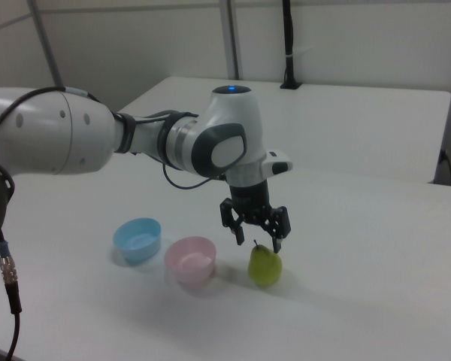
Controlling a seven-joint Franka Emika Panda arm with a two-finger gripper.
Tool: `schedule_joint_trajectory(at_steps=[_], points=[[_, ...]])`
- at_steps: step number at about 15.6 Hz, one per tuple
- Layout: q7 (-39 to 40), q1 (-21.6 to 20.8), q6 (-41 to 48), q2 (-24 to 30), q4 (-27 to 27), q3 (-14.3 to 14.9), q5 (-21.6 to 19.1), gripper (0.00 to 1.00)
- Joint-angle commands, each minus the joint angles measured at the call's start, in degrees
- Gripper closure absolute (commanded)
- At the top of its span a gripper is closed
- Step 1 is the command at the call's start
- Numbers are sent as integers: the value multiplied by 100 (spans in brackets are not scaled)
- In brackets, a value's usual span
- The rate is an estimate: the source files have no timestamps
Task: Place the pear in the bowl
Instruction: 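Close the gripper around the yellow-green pear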
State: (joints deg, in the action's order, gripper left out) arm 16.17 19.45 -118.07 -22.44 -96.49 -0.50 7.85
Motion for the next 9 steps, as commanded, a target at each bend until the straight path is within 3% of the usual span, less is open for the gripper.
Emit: schedule_joint_trajectory(at_steps=[1,4,9], points=[[114,41,-234,-128,-107,32,243,12],[114,68,-348,-190,-133,24,322,27],[114,120,-270,-59,-168,32,322,69]])
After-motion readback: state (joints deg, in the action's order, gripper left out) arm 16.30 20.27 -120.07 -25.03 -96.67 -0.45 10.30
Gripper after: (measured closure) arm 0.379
